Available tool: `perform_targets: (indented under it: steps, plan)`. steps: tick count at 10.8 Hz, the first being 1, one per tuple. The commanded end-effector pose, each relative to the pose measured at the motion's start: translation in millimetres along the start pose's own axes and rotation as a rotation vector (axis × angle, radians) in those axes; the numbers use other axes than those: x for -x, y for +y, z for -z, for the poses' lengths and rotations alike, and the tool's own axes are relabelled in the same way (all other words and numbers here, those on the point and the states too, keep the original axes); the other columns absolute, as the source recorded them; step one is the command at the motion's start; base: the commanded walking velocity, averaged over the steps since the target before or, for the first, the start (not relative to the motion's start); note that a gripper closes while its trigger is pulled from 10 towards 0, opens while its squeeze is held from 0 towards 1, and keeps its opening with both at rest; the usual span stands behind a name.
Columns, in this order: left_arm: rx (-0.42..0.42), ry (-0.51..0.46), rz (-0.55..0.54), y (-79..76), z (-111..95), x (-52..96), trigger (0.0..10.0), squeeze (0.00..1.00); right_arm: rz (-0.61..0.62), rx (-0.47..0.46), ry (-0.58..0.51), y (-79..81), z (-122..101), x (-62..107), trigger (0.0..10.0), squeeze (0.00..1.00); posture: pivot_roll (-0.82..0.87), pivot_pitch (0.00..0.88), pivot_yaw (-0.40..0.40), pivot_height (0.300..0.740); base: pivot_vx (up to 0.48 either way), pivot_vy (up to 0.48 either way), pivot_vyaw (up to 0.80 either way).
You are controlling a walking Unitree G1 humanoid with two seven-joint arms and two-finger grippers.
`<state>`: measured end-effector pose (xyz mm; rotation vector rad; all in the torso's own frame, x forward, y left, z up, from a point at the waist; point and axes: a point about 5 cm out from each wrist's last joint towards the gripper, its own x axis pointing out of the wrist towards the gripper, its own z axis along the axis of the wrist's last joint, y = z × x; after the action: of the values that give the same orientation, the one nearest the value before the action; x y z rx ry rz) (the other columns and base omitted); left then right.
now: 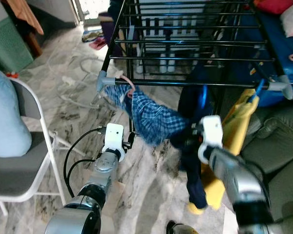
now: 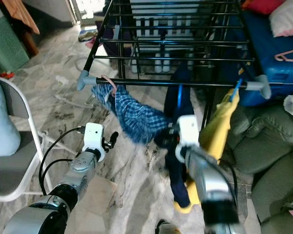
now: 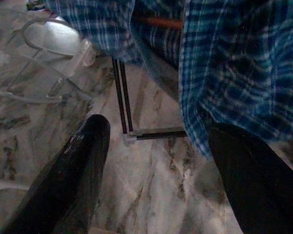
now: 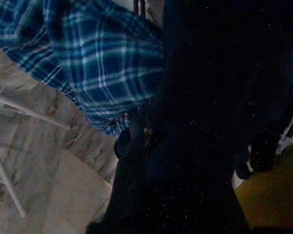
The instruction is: Hang hanger
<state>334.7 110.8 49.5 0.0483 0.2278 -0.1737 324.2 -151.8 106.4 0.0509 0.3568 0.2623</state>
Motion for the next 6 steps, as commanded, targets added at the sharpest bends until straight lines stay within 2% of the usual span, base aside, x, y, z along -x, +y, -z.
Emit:
perform_targets:
  steps: [1, 3, 6]
  plan:
    - [-0.009, 0.011, -0.002, 1.7, 0, -0.5, 10.0, 0.0, -0.004, 0.011, -0.057, 2.1, -19, -6.5, 10.0, 0.0, -0.24, 0.1, 0.091, 0.74, 0.0, 0.0, 0.0]
    - [-0.01, 0.014, -0.001, 1.3, 1, -0.1, 10.0, 0.0, 0.011, -0.007, -0.054, 1.7, -33, -18.0, 10.0, 0.0, -0.23, 0.107, 0.086, 0.74, 0.0, 0.0, 0.0]
    - [-0.011, 0.025, -0.003, 4.7, 7, 3.3, 10.0, 0.0, 0.034, -0.15, -0.009, -2.2, -39, -33.9, 10.0, 0.0, -0.2, 0.123, 0.078, 0.74, 0.0, 0.0, 0.0]
